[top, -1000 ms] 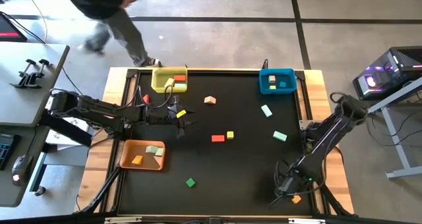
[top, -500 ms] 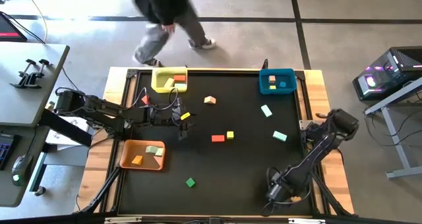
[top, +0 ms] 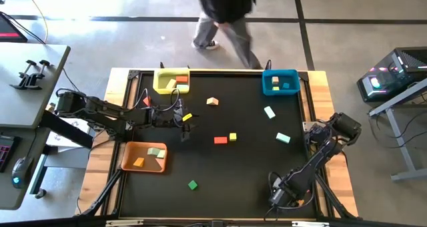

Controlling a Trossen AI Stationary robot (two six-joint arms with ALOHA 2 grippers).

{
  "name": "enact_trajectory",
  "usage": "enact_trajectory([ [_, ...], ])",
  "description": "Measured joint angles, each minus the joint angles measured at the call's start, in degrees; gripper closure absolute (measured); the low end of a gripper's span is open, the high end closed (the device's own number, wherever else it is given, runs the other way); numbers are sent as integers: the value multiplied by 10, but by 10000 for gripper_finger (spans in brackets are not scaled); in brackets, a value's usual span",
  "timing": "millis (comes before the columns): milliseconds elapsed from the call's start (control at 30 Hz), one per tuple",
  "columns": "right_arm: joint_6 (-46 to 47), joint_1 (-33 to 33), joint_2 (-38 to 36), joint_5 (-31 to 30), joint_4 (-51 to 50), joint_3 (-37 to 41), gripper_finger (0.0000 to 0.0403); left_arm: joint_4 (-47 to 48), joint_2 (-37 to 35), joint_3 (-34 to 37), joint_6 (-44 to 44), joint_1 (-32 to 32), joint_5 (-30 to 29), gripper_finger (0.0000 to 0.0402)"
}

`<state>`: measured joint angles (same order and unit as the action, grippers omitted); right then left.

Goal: Sort blocks by size
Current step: Put the yellow wooden block into the blue bin

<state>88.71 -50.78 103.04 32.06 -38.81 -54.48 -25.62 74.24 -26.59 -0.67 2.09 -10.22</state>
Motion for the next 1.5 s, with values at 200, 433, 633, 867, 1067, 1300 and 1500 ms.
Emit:
enact_trajectory([
  [200,-82,3,-4,-109,61,-3,276,-1,0,0,0,0,0,223],
  [433,-154,44,-13,-282,61,-5,276,-3,0,0,2,0,0,223],
  [633,-231,90,-47,-550,42,5,276,-15,0,0,1,0,4,223],
  [867,-288,157,-105,-811,-49,3,276,-18,0,0,1,0,7,223],
  [1067,-244,285,-157,-953,-189,2,276,-26,0,0,0,0,6,223],
  [1300,-346,484,-204,-981,-198,1,276,-33,0,0,0,0,6,222],
  [1500,-584,659,-210,-902,-112,1,276,-43,0,0,0,0,6,223],
])
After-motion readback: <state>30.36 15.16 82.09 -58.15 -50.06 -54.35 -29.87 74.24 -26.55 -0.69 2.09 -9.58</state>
